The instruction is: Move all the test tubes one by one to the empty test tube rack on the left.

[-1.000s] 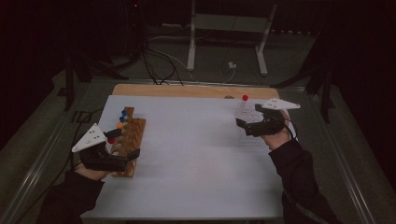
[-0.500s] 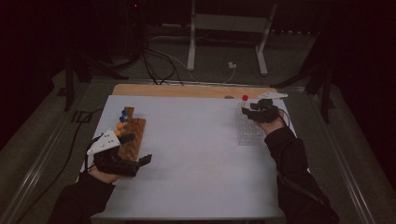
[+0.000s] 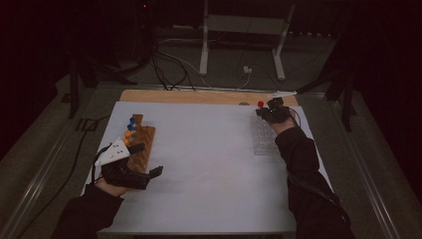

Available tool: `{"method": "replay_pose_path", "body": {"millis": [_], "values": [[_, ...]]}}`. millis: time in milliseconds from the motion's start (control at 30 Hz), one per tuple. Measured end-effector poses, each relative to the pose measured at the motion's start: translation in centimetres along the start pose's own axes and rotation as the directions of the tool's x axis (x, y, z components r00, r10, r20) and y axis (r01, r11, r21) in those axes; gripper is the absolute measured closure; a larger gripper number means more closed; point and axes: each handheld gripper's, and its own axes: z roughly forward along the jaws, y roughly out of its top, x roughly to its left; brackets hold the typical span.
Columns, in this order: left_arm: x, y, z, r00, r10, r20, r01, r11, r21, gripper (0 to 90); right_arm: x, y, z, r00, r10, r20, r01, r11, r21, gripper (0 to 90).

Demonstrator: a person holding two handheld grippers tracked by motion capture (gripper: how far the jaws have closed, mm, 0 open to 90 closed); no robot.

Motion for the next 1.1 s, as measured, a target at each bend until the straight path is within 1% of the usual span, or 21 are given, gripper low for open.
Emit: {"method": "replay_pose_path", "body": {"millis": [67, 100, 167, 233, 400, 533, 600, 633, 733, 800, 833, 900, 967, 1033, 1100], "values": [[0.0, 0.0, 0.0, 1.0000, 0.002, -0.004, -0.002, 1.0000, 0.003, 1.8, 0.1, 0.1, -0.1, 0.9999, -0.011, 0.007, 0.011, 1.000, -0.002, 75.1], [0.0, 0.0, 0.0, 1.0000, 0.000, 0.002, 0.000, 1.0000, 0.003, 1.8, 0.1, 0.2, -0.3, 0.9999, -0.008, 0.007, 0.009, 1.000, -0.006, 75.2], [0.0, 0.0, 0.0, 1.0000, 0.003, -0.001, -0.003, 1.0000, 0.004, 1.8, 0.0, 0.5, -0.9, 1.0000, -0.005, 0.004, 0.005, 1.000, -0.024, 75.2], [0.0, 0.0, 0.0, 1.0000, -0.001, -0.001, 0.001, 1.0000, 0.005, 1.8, 0.1, 1.0, -1.7, 0.9999, -0.012, 0.006, 0.012, 0.999, -0.049, 75.3], [-0.1, 0.3, 0.1, 1.0000, 0.000, 0.005, 0.000, 1.0000, 0.008, 1.8, 0.8, 2.5, -4.3, 0.9976, -0.064, 0.027, 0.066, 0.993, -0.102, 75.2], [-0.2, 0.4, 0.3, 0.9998, 0.001, 0.021, -0.002, 0.9999, 0.017, 1.8, 2.1, 3.2, -6.2, 0.9948, -0.101, 0.013, 0.102, 0.984, -0.149, 75.2], [-0.3, 0.5, 0.5, 0.9997, 0.004, 0.022, -0.005, 0.9998, 0.019, 1.8, 3.0, 3.2, -6.8, 0.9924, -0.122, -0.012, 0.119, 0.980, -0.160, 75.3], [-0.4, 0.6, 0.5, 0.9995, 0.003, 0.030, -0.004, 0.9998, 0.021, 1.8, 3.5, 3.1, -7.1, 0.9907, -0.135, -0.020, 0.130, 0.978, -0.164, 75.3], [-0.5, 0.7, 0.7, 0.9993, 0.003, 0.037, -0.004, 0.9998, 0.021, 1.8, 5.0, 2.5, -7.5, 0.9854, -0.158, -0.062, 0.146, 0.975, -0.168, 75.3], [-0.6, 0.8, 0.8, 0.9993, 0.003, 0.036, -0.004, 0.9997, 0.022, 1.8, 6.0, 2.1, -7.7, 0.9804, -0.176, -0.089, 0.160, 0.974, -0.161, 75.3], [-0.6, 0.9, 0.8, 0.9991, 0.003, 0.041, -0.004, 0.9998, 0.022, 1.8, 6.5, 1.8, -7.8, 0.9781, -0.178, -0.108, 0.159, 0.974, -0.160, 75.3], [-0.8, 1.0, 0.9, 0.9988, 0.004, 0.048, -0.005, 0.9997, 0.023, 1.8, 7.6, 1.2, -8.0, 0.9712, -0.199, -0.131, 0.179, 0.972, -0.150, 75.3], [-0.9, 1.1, 1.1, 0.9986, 0.008, 0.052, -0.009, 0.9996, 0.026, 1.8, 8.6, 0.6, -8.1, 0.9630, -0.210, -0.169, 0.186, 0.971, -0.149, 75.3], [-1.2, 1.2, 1.3, 0.9981, 0.012, 0.060, -0.014, 0.9995, 0.029, 1.8, 9.7, -0.1, -8.3, 0.9563, -0.221, -0.191, 0.194, 0.970, -0.149, 75.2], [-1.3, 1.3, 1.5, 0.9975, 0.015, 0.070, -0.017, 0.9994, 0.032, 1.8, 10.8, -0.7, -8.5, 0.9474, -0.235, -0.218, 0.206, 0.967, -0.149, 75.3]]}}
